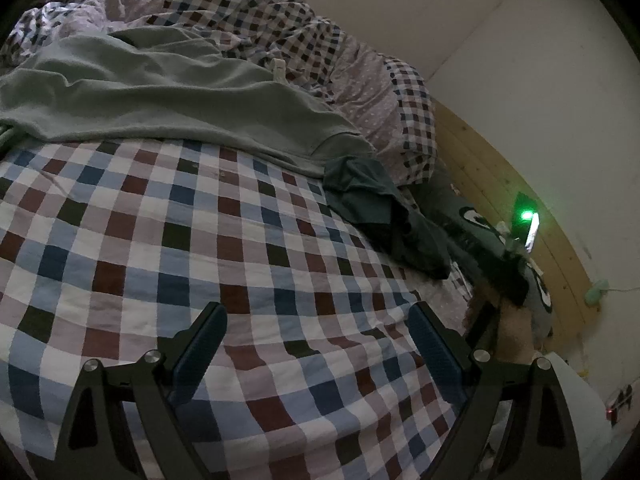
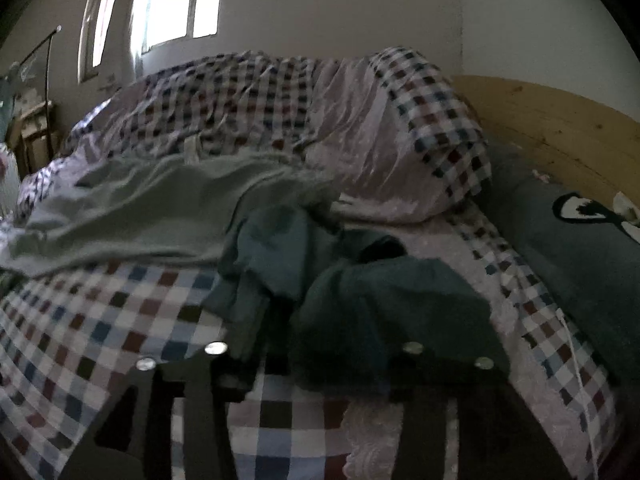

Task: Fold clothes
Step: 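Lift the dark green sweatshirt with the right tool and pull it across the bed, then close the left tool on the sweatshirt while the right tool keeps holding it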

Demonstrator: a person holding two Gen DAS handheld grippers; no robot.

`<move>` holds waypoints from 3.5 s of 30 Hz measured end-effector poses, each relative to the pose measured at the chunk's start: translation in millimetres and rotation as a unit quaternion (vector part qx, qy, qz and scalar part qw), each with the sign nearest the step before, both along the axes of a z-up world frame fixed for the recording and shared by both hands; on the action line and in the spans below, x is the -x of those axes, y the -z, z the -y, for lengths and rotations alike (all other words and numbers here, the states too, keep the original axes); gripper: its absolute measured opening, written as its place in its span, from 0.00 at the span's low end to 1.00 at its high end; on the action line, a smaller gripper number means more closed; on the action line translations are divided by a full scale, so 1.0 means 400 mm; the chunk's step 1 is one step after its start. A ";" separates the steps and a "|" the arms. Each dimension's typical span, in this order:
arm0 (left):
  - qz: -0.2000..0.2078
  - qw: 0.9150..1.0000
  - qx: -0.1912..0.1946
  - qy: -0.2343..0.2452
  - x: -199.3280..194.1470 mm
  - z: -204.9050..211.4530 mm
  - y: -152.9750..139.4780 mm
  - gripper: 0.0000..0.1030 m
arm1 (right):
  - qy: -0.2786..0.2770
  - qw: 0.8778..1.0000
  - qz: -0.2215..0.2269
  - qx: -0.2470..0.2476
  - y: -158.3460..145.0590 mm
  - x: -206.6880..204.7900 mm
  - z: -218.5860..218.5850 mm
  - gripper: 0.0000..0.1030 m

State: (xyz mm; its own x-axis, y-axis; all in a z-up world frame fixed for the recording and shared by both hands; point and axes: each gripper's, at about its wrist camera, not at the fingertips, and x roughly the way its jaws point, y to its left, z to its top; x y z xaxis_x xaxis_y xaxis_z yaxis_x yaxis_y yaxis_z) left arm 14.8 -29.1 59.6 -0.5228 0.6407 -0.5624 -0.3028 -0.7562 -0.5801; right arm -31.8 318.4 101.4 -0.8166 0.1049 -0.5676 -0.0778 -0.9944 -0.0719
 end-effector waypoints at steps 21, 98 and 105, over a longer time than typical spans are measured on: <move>0.014 1.000 0.006 0.006 0.003 -0.004 0.022 0.91 | 0.048 0.998 0.013 0.035 0.053 0.014 -0.087 0.02; 0.110 0.988 -0.101 -0.043 0.052 0.057 0.067 0.91 | -0.188 0.968 0.103 0.129 -0.035 -0.073 0.056 0.54; 0.126 0.984 -0.108 -0.059 0.060 0.051 0.086 0.91 | -0.189 0.967 0.082 0.149 -0.060 -0.089 0.027 0.54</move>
